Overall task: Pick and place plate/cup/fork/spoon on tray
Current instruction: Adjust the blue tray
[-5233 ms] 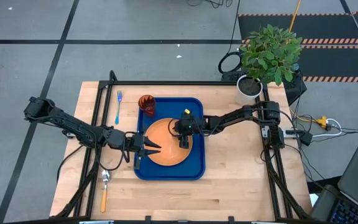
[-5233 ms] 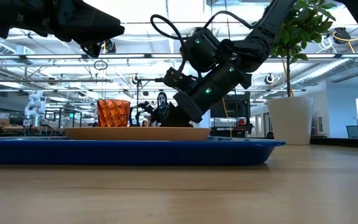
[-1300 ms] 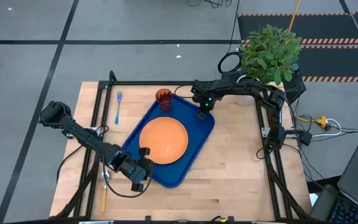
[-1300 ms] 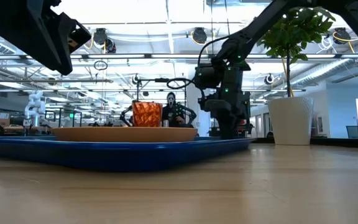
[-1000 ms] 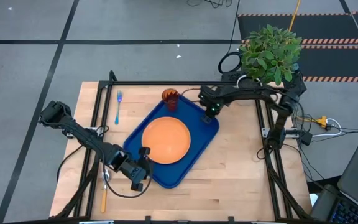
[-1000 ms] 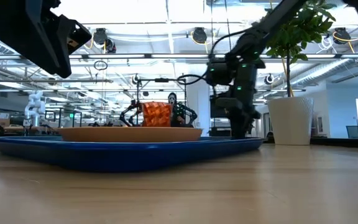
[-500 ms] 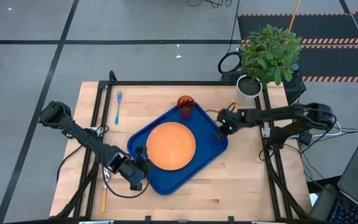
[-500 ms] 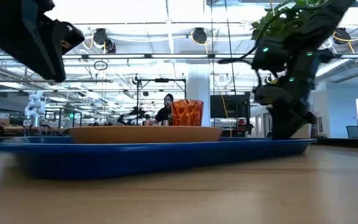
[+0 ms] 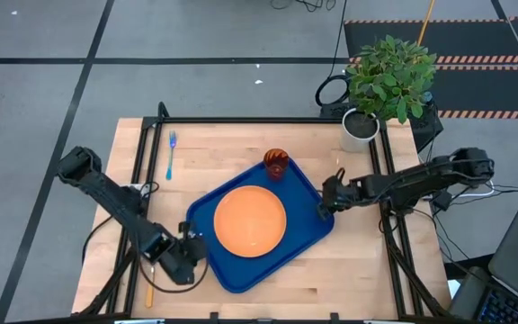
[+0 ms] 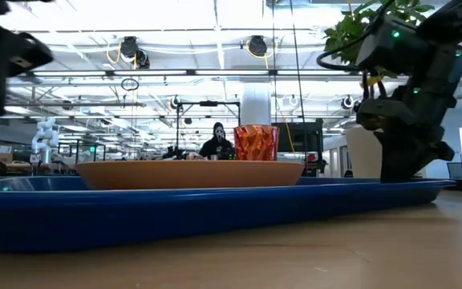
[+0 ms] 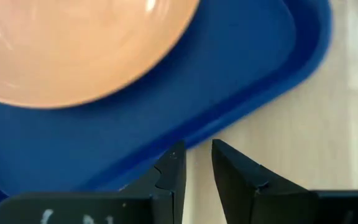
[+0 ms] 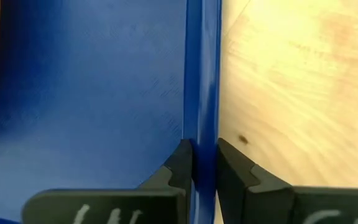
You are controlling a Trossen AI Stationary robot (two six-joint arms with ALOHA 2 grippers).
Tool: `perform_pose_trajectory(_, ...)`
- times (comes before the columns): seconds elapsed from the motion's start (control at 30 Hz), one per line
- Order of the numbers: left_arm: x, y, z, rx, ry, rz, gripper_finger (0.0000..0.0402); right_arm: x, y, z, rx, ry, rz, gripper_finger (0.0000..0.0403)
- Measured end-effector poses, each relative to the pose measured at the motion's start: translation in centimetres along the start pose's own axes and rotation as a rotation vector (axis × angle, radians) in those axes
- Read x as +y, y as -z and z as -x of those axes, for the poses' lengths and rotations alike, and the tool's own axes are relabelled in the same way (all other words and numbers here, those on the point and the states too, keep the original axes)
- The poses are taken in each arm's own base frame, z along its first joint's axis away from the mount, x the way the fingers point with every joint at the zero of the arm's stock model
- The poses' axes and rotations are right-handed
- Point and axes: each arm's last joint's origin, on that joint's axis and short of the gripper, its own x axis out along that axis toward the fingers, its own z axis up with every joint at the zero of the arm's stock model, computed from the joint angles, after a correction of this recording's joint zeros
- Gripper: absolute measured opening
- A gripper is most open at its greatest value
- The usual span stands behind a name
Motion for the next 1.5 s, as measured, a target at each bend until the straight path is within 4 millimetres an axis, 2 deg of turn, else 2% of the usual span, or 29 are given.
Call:
perform_pose_trajectory(0.13, -1.2, 0.9, 0.5, 0.001, 0.040, 0.024, 0.0081, 0.2, 0.3, 0.0, -0.008, -0.008, -0.009, 0.0028)
perform_pose_trajectory(0.23, -1.4, 1.7, 0.0, -0.002, 0.036, 0.021, 0.0081, 0.3, 0.4, 0.0, -0.008, -0.010, -0.004, 0.0028)
perform_pose_trajectory(0.33, -0.4, 2.9, -1.4, 0.014, -0.050, 0.032, 0.0081, 0.4, 0.5, 0.1, -0.007, -0.014, 0.008, 0.0028)
perform_pose_trajectory(0.47, 2.0, 4.4, -3.6, 0.082, -0.149, 0.081, 0.0081, 0.5, 0.7, 0.1, -0.006, -0.016, 0.035, 0.0028)
perform_pose_trajectory(0.6, 3.4, 4.8, -4.8, 0.094, -0.158, 0.131, 0.0081, 0.5, 0.7, 0.1, -0.005, -0.015, 0.058, 0.0028)
perform_pose_trajectory(0.77, 4.7, 4.5, -5.3, 0.116, -0.179, 0.132, 0.0081, 0.5, 0.7, 0.1, -0.013, -0.013, 0.066, 0.0028)
perform_pose_trajectory(1.03, 8.8, 3.7, -6.0, 0.142, -0.387, 0.256, 0.0081, 1.2, 0.9, 0.2, -0.057, -0.065, 0.048, 0.0028)
perform_pose_trajectory(1.27, 11.6, 2.8, -6.3, 0.183, -0.463, 0.289, 0.0081, 2.0, 2.1, 0.5, -0.024, -0.112, 0.061, 0.0042)
perform_pose_trajectory(1.5, 13.2, 2.6, -6.4, 0.198, -0.533, 0.319, 0.0081, 3.0, 3.6, 0.9, -0.013, -0.190, 0.068, 0.0046)
